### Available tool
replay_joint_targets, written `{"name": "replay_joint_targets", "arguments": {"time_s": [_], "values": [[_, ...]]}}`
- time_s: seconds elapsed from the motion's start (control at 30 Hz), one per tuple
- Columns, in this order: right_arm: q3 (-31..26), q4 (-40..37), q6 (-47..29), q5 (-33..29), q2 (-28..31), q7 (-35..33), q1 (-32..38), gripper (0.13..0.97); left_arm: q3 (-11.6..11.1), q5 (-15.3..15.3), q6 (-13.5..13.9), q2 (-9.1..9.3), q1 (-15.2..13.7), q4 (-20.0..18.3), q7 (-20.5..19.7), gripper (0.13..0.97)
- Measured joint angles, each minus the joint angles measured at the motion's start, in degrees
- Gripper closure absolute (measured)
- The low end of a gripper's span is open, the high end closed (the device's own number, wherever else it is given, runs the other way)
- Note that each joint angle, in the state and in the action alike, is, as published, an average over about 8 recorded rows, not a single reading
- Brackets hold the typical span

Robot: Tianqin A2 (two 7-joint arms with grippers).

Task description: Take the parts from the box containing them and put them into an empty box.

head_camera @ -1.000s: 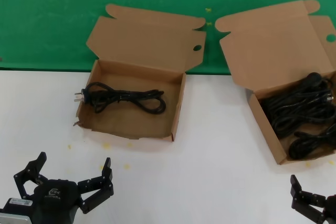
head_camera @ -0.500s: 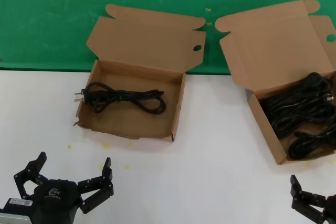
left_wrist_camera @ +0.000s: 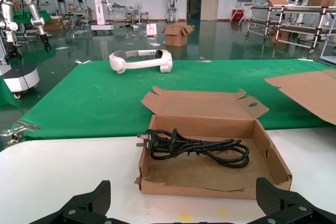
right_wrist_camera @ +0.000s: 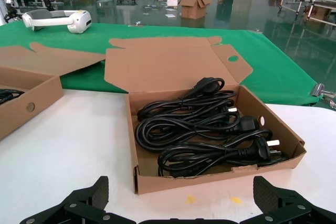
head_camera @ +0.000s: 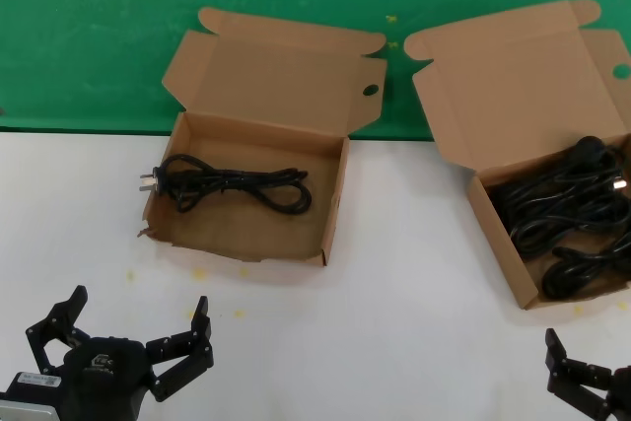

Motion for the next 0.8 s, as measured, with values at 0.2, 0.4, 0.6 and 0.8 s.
{"name": "replay_joint_targets", "arguments": {"time_s": [0.2, 0.4, 0.6, 0.8], "values": [[0.0, 0.0, 0.0, 0.0, 0.0, 0.0, 0.0, 0.129, 0.0, 0.0, 0.0, 0.0, 0.0, 0.0, 0.0, 0.132], [0.0, 0.0, 0.0, 0.0, 0.0, 0.0, 0.0, 0.129, 0.0, 0.0, 0.0, 0.0, 0.0, 0.0, 0.0, 0.132], [0.0, 0.0, 0.0, 0.0, 0.0, 0.0, 0.0, 0.129, 0.0, 0.0, 0.0, 0.0, 0.0, 0.0, 0.0, 0.132], [0.0, 0.0, 0.0, 0.0, 0.0, 0.0, 0.0, 0.129, 0.0, 0.0, 0.0, 0.0, 0.0, 0.0, 0.0, 0.132]]}}
